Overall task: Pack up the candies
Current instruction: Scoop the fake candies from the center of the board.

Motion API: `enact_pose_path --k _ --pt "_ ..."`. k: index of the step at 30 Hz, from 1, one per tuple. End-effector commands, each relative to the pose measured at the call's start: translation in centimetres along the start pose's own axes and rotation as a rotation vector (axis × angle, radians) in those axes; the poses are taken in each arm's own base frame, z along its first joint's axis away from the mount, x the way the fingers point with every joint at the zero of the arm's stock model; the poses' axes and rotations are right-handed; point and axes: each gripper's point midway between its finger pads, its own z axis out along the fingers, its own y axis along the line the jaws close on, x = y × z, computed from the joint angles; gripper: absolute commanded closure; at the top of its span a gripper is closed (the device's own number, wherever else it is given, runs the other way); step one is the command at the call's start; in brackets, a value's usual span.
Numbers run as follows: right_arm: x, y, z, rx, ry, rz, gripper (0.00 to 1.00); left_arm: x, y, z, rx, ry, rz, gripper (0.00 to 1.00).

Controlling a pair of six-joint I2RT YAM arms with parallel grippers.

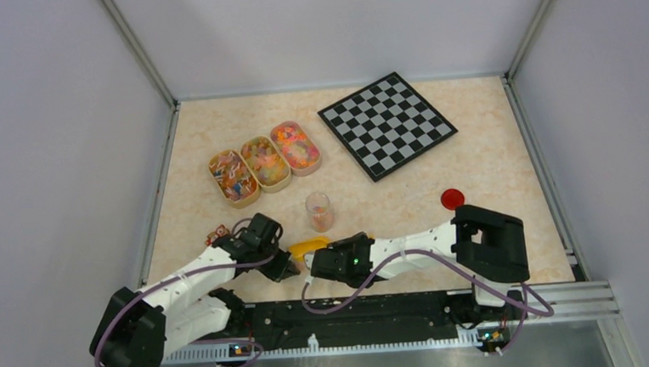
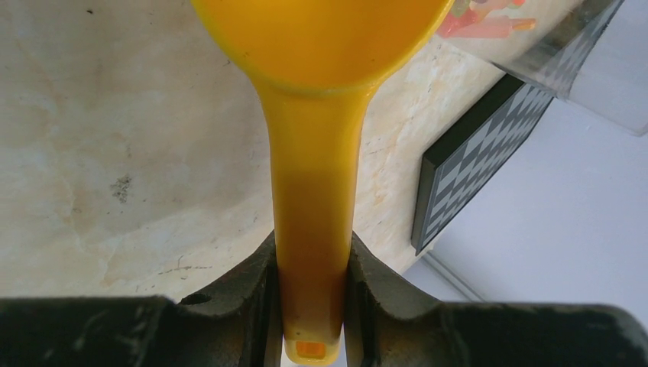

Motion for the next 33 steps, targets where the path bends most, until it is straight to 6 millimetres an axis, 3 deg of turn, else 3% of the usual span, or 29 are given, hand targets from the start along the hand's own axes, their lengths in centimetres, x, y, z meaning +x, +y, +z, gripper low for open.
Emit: enact_pose_path --k 1,5,22,30,33 --pt "0.3 1.2 -0.8 -0.053 -0.036 -0.032 1.0 -4.7 1.3 0.4 -0.075 -0.256 -0.013 1.0" --pt "0.4 1.3 -1.3 -0.053 -0.061 -0.025 1.0 -5.8 0.7 -0.1 -0.071 -0.316 -0.007 1.0" --pt "-1.2 1.6 -1.3 -0.096 -0.08 0.029 1.0 -4.6 -2.5 -0.4 0.061 -0.245 0.025 1.0" --pt "-1.1 1.3 -1.0 -0.111 -0.063 0.059 1.0 -4.2 -6.7 -2.2 0.231 -0.244 0.093 1.0" --pt "-0.9 1.2 -0.6 -0.12 -0.059 0.093 1.0 -2.4 -8.3 -1.9 0.316 -0.145 0.118 1.0"
